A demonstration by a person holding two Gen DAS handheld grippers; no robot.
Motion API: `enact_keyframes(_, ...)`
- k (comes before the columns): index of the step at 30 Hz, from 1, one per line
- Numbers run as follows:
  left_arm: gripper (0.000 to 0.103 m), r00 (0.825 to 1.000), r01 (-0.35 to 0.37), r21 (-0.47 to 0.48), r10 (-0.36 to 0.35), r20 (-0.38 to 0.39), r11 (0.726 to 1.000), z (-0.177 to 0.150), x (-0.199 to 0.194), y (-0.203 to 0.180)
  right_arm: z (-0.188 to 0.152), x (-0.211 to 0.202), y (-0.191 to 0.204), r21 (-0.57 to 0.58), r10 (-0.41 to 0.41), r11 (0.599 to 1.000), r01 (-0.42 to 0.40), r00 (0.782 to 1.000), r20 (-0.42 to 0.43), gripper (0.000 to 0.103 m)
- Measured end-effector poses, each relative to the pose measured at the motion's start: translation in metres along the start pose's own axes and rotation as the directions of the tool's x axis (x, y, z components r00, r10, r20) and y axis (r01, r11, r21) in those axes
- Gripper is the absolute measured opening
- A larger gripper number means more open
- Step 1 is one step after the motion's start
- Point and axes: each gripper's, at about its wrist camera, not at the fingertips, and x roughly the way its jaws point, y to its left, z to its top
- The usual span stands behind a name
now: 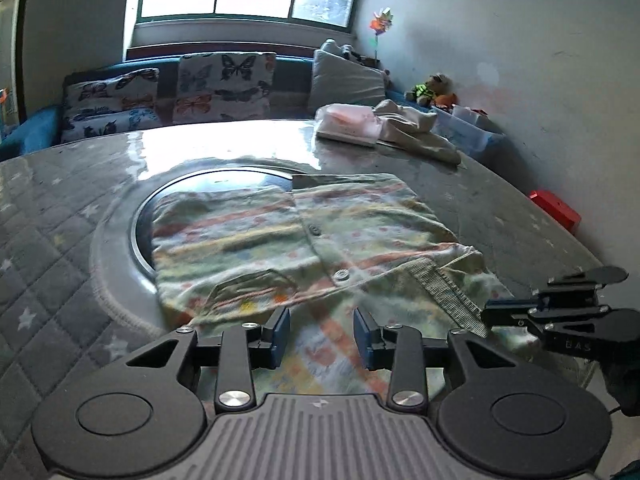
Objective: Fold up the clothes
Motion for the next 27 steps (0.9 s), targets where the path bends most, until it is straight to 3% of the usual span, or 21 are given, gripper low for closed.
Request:
enact_keyframes(4,0.038,1.0,0.017,0.023,-0.016,-0.023,1.0,0.005,0.019,-0.007,0.015,0.004,0.0,-0.029,0.001,1.0,0.0,0.999,0.046,0.025)
enact_keyframes(15,0.039,0.998,0.021,0.055,-0.018,-0.058,0.998,-0.002,0.041,-0.009,0.029,0.055,0.011,-0.084,0.055,0.995,-0.054,0.998,0.021,0.025)
enact_keyframes(17,0.04,0.998,0.022,0.056,-0.019,-0.06,0.998,-0.002,0.039,-0.01,0.027,0.054,0.011,-0.093,0.056,0.994,-0.054,0.998,0.019,0.026)
enact_keyframes(22,0.043,0.999,0.024,0.072,-0.021,-0.047,0.997,-0.003,0.019,-0.015,0.021,0.039,0.014,-0.132,0.067,0.989,-0.064,0.998,0.018,0.04)
enact_keyframes(27,0.054,0.998,0.04,0.11,-0.035,-0.046,0.993,-0.009,-0.015,-0.028,0.011,0.033,0.017,-0.173,0.046,0.984,-0.044,0.999,0.007,0.05)
